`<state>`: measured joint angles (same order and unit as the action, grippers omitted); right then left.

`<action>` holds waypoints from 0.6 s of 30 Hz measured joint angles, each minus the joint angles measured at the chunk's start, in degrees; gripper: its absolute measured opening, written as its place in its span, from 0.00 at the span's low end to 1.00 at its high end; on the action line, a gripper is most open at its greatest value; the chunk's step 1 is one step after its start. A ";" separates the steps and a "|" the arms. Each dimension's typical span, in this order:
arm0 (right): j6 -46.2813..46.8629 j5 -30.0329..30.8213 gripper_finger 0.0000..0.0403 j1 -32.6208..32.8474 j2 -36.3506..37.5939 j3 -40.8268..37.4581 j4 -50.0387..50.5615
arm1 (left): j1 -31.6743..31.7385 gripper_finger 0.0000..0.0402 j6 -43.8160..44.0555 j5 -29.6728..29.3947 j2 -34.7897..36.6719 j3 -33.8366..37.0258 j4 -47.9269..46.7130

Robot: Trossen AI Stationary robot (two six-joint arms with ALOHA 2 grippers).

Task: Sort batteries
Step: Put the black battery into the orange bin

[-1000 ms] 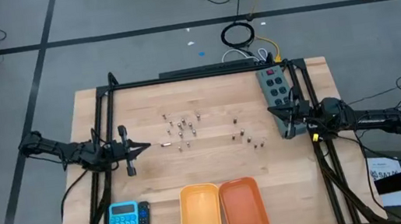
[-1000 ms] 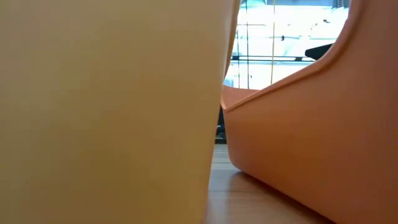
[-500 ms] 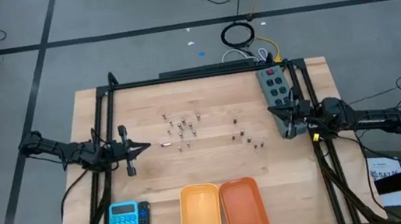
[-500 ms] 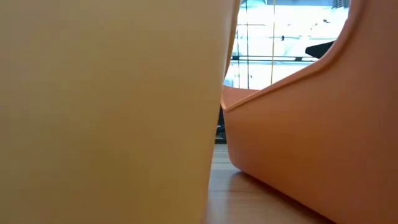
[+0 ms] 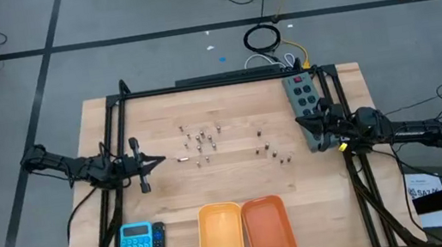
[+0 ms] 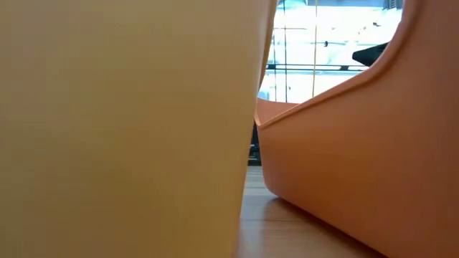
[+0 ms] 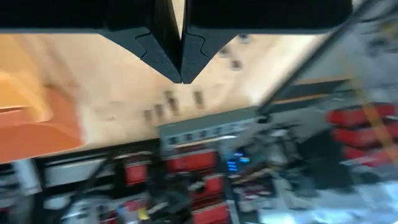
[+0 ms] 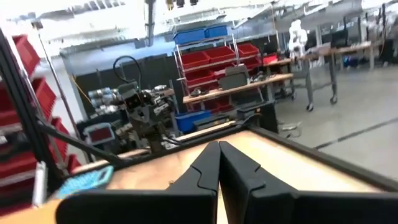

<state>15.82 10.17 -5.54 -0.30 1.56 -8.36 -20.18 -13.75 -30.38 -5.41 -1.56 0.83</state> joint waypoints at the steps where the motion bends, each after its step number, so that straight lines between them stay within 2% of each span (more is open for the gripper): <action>1: 1.67 0.17 0.00 0.00 -0.08 0.00 0.08 | 0.06 0.04 -1.18 -1.32 -0.06 0.08 1.00; 4: 4.69 0.11 0.00 0.00 -0.37 0.00 0.22 | 0.02 0.04 -0.90 -1.28 -0.07 0.06 3.66; 8: 3.96 -1.72 0.00 0.00 -0.78 0.00 1.87 | 0.03 0.04 9.52 -0.20 -0.09 0.06 5.59; 11: 3.88 -1.58 0.00 0.02 -1.53 0.00 3.15 | 0.07 0.04 13.11 -1.26 -0.09 0.00 5.72; 18: 4.48 -1.25 0.00 0.02 -4.26 0.00 3.18 | 0.07 0.04 11.51 -1.69 -0.09 -0.04 6.48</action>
<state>20.31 8.92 -5.52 -4.56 1.56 -5.18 -20.12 -2.24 -32.07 -5.50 -1.61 7.31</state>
